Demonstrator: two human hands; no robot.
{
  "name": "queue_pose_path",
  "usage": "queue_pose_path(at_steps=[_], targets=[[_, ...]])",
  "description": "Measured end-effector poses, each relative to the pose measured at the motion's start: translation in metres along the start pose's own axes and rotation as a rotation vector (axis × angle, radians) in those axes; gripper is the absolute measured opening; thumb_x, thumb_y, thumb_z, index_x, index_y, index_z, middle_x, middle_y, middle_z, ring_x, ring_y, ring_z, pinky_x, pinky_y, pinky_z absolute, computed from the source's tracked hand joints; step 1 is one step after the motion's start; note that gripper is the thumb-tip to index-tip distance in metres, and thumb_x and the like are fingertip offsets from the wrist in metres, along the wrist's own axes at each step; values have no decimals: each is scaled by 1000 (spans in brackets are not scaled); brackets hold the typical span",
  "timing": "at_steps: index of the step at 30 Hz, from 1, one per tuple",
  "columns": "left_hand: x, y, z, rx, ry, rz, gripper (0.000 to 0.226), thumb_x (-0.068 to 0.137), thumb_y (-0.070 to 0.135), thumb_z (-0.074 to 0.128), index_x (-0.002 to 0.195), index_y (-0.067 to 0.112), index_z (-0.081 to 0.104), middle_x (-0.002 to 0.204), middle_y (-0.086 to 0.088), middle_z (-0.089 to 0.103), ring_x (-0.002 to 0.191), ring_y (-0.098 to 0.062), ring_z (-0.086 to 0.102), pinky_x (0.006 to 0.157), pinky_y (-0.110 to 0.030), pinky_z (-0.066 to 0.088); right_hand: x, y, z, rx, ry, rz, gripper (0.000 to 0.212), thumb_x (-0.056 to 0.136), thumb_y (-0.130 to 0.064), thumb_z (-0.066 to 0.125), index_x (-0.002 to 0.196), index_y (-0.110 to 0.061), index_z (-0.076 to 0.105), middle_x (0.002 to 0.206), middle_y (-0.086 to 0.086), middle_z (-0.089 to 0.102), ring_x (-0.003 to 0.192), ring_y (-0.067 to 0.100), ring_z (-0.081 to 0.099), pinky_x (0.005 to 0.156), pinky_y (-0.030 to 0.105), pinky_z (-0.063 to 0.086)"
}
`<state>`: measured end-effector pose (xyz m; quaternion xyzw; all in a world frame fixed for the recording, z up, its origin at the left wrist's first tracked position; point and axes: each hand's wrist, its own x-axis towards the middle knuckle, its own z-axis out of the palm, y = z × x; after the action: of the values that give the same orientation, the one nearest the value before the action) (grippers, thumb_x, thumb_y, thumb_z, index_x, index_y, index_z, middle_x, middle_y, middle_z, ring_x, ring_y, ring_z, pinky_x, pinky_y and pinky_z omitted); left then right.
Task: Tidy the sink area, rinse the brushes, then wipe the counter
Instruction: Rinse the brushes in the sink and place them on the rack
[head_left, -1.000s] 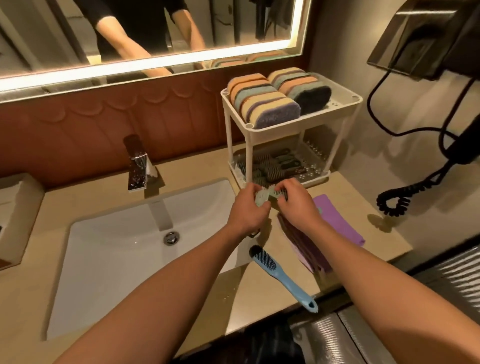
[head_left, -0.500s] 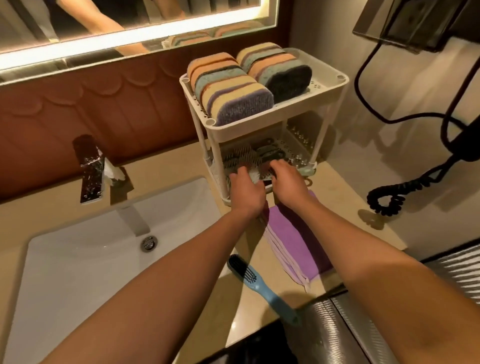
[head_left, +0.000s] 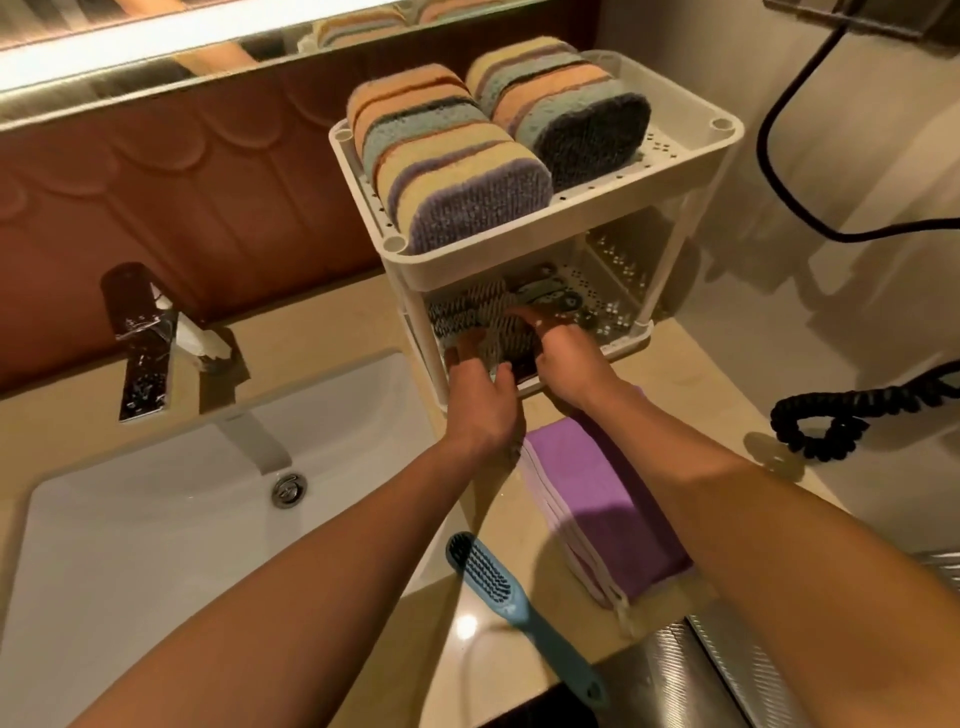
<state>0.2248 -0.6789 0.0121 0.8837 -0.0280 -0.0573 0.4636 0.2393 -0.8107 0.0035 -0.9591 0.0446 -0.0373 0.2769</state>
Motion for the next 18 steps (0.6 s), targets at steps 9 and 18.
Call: queue_pose_path(at_steps=[9,18], targets=[[4,-8,7,87,-69,-26,19,106,24,46,115,12,58,110,-6,61,98,-19,58,87,-33,53,-2,4,-6,-133,-108,-40,40,95,0,55,132,-14,62,113,17,68,104,35,64,84,41,56],[-1,-5,3,84,-90,-47,24,106,25,47,126,13,53,123,-6,56,103,-16,53,91,-29,49,-8,0,-12,-177,-102,19,22,97,-9,56,115,-7,67,107,15,67,99,32,64,82,41,54]])
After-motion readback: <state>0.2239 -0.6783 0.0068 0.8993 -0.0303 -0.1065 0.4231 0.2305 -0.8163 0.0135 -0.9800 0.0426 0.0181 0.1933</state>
